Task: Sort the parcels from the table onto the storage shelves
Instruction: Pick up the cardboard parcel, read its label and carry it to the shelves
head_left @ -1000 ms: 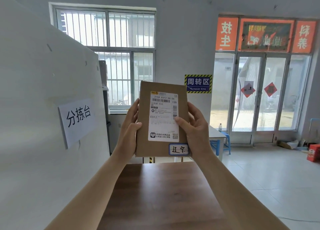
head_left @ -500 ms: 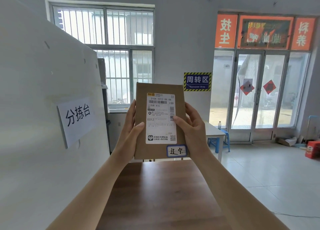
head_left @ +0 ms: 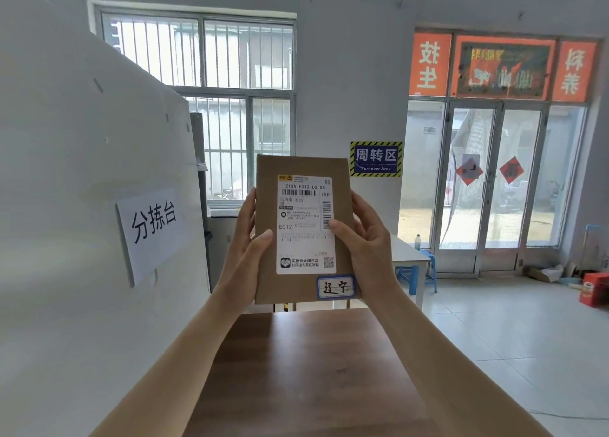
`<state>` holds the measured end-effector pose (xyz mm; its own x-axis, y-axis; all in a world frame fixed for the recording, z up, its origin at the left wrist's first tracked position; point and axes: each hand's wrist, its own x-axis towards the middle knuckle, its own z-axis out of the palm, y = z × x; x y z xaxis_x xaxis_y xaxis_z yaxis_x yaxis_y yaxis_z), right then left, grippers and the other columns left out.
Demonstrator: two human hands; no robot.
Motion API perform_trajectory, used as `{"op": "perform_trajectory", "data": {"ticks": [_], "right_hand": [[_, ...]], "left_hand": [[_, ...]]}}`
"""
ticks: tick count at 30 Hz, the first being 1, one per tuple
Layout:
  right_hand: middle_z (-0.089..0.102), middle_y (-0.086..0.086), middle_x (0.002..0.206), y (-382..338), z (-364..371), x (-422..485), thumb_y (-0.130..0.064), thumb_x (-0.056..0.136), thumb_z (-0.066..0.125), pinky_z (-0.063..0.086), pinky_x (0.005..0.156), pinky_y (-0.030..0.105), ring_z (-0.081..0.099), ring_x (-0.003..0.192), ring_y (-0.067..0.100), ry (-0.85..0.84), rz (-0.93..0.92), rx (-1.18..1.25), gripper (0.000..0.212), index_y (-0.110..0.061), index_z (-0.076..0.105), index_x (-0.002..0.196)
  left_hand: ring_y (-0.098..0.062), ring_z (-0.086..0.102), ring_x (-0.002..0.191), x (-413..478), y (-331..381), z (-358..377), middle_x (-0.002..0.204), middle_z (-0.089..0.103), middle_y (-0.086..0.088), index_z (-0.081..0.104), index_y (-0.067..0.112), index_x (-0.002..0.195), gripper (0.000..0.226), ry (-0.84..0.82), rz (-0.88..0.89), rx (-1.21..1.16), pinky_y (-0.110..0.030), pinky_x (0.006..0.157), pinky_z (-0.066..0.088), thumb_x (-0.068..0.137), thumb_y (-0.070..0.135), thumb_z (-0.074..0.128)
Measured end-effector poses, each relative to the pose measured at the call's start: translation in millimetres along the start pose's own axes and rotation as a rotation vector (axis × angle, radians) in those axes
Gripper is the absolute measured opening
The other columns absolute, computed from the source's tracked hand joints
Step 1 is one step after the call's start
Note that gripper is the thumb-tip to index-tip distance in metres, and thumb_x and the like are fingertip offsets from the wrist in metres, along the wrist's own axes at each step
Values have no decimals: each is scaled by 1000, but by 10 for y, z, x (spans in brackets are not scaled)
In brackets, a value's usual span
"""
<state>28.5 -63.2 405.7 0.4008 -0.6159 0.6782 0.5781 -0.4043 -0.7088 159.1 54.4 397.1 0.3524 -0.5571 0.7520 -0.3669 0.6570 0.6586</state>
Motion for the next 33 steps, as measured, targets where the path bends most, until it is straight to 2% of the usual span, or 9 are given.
{"op": "perform_trajectory", "data": {"ticks": [4,8,13,17,21,23,26,29,33], "right_hand": [[66,-1,121,48,173,26,-15,84,67,61,77,42,66,111,26,-8,-15,6,44,-44,56,115],[66,3,121,127,393,57,-17,80,66,61,79,42,66,110,26,-19,-4,37,45,-37,55,119],[67,0,117,252,673,80,-13,83,67,61,78,40,67,108,25,-91,3,109,45,-39,54,118],[68,-4,112,331,905,107,-4,88,64,61,73,33,68,105,24,-169,24,220,46,-38,53,116],[71,-12,105,357,1084,127,-4,88,63,60,69,26,70,101,19,-268,44,335,44,-41,54,111],[70,-9,110,364,1166,124,-7,88,65,60,70,29,69,103,20,-324,74,384,44,-42,54,112],[66,0,120,324,1285,90,-8,88,65,61,75,35,66,109,23,-423,120,473,45,-41,54,116],[68,1,117,258,1385,-2,-4,87,65,61,77,35,67,108,23,-496,157,589,46,-37,55,117],[70,1,116,116,1537,-201,-3,86,65,60,82,42,67,108,24,-595,213,731,46,-37,58,117]], "left_hand": [[-3,62,109,7,37,-152,136,50,5,20,31,148,64,17,-4,25,-21,72,55,88,25,41],[-5,63,108,-11,103,-350,130,54,9,21,30,147,64,60,-5,79,-21,71,56,87,26,42],[-9,61,114,-109,217,-596,142,46,-4,27,39,139,60,124,31,176,-22,75,56,84,35,49],[-15,58,119,-186,346,-758,144,44,-6,30,37,138,52,195,32,281,-25,75,56,88,26,41],[-6,60,114,-280,562,-767,143,46,-4,35,33,133,48,285,55,400,-21,74,55,86,25,40],[-2,59,114,-353,668,-757,143,45,-5,34,32,134,50,348,66,452,-18,75,53,86,26,43],[-8,55,122,-501,845,-713,145,44,-3,31,37,138,61,447,87,551,-19,81,52,80,39,51],[-16,51,127,-666,1059,-614,146,44,-4,35,44,132,58,537,94,646,-20,85,51,76,42,51],[-17,50,129,-909,1400,-462,145,44,-7,35,43,133,58,604,84,778,-26,93,50,78,41,52]]}}
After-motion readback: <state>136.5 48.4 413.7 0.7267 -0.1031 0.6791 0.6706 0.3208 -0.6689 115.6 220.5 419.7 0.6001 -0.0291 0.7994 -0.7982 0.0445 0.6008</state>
